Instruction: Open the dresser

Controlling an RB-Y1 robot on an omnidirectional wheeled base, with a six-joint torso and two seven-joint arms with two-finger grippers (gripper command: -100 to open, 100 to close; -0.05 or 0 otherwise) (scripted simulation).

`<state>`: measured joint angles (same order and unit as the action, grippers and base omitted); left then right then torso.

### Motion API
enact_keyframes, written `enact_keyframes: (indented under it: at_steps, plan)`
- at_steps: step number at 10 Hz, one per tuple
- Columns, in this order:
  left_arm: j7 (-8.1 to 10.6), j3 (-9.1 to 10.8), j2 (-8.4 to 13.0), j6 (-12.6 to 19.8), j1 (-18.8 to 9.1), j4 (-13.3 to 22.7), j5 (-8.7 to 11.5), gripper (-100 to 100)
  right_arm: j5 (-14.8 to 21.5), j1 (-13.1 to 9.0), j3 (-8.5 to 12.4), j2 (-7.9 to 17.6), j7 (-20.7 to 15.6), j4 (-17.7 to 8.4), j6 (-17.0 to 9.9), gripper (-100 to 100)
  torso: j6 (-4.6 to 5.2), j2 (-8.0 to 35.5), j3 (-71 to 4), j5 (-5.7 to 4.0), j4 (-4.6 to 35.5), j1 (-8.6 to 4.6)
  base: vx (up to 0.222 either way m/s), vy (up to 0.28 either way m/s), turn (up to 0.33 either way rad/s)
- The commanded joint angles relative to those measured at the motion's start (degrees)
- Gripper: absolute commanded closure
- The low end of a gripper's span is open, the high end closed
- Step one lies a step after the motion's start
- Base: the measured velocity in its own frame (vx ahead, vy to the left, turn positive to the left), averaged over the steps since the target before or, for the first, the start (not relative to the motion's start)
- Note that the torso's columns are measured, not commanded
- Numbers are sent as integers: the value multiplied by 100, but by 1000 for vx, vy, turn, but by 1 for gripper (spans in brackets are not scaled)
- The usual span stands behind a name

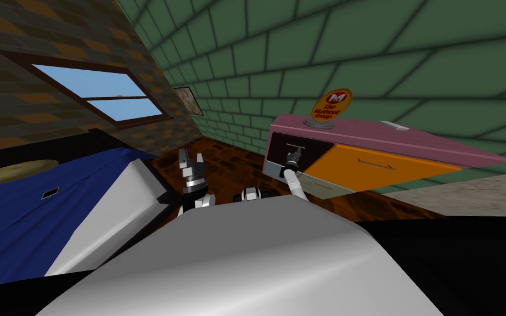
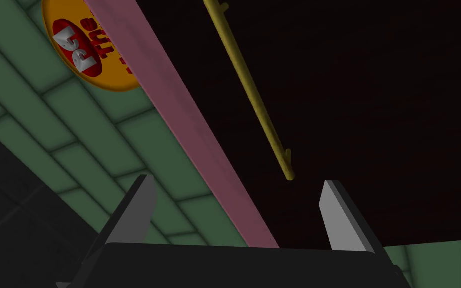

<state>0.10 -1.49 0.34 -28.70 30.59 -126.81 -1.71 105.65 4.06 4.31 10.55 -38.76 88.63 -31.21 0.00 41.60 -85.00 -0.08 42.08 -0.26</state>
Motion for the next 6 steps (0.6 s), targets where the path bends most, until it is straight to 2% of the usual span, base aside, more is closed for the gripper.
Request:
enact_keyframes:
  at_steps: [1,2,3,4,5,6]
  plan:
    - [0,0,0,0,0,0,0,0,24,-40,18,15,-14,-6,-23,-100,1,32,19,4,9,11,201,-60,28]
    - [0,0,0,0,1,0,0,0,33,-59,28,22,-22,-9,-31,-100,0,53,34,7,16,22,196,-47,31]
    - [0,0,0,0,0,0,0,0,27,-50,21,15,-18,-8,-26,-100,0,73,46,10,21,32,86,-21,9]
    - [0,-1,-1,0,-1,0,0,0,-96,-341,-264,234,236,-294,-105,-100,1,108,66,12,30,39,31,29,-267]
    - [0,-1,-1,0,-1,0,0,0,-96,-367,-335,234,236,-353,-105,-100,4,112,71,14,33,45,24,57,-116]
    - [0,-2,-2,0,-3,0,0,0,-221,-633,-519,453,445,-580,-183,-100,-2,96,61,13,28,45,5,62,-240]
